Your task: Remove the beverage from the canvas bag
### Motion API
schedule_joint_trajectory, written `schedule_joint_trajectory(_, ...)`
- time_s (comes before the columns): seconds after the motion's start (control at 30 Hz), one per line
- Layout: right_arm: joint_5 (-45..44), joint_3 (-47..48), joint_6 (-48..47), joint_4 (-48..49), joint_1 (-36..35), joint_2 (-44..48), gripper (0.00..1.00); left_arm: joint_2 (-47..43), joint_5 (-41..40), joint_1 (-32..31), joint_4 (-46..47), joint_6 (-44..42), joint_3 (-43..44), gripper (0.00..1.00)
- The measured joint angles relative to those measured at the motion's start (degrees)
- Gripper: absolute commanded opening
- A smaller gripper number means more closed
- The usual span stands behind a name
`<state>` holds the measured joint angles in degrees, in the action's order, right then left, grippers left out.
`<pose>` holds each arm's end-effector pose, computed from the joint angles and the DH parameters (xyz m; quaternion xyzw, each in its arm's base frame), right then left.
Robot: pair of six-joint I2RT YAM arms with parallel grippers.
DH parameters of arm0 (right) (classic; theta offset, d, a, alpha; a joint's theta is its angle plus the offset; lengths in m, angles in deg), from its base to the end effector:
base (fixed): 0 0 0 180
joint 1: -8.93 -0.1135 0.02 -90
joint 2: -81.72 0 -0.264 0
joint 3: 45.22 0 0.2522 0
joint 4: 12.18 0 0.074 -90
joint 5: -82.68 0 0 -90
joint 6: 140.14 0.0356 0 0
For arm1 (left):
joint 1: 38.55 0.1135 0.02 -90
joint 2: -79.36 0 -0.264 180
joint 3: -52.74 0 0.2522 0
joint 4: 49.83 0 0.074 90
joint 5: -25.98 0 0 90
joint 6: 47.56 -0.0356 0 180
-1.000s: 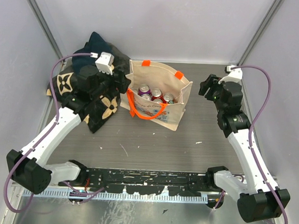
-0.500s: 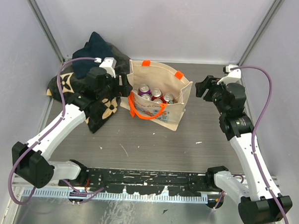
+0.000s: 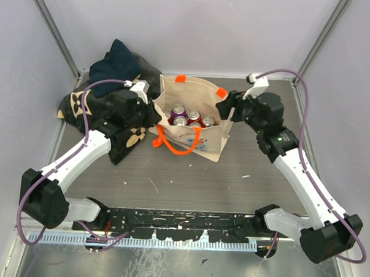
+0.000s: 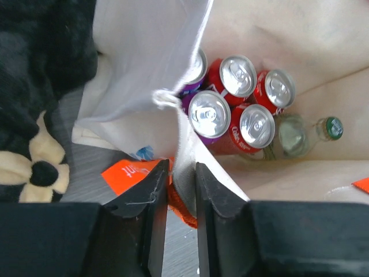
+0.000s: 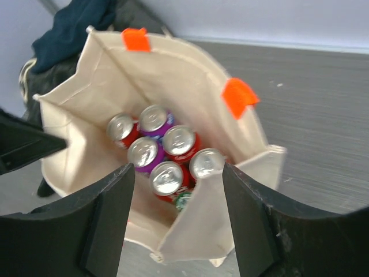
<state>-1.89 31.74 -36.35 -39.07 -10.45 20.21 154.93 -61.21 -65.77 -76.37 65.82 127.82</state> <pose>0.2295 0.0843 0.3910 -0.0677 0.7708 0.2157 0.5956 0.2695 -0.1406 0.3172 0.0414 0.8516 -0.2420 0.4631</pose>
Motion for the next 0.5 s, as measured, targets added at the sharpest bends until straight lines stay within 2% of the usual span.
schedule_joint_trajectory(0.33, -1.8, 0.0, -1.2, -0.1, -16.6, -7.2, 0.64, -2.1, 1.3, -2.4, 1.2, 0.5, -5.5, 0.14)
schedule_joint_trajectory(0.5, -2.0, -1.7, -0.8, 0.5, -20.5, -7.9, 0.42, -3.8, -0.4, -4.8, -0.2, -0.5, -6.8, 0.15)
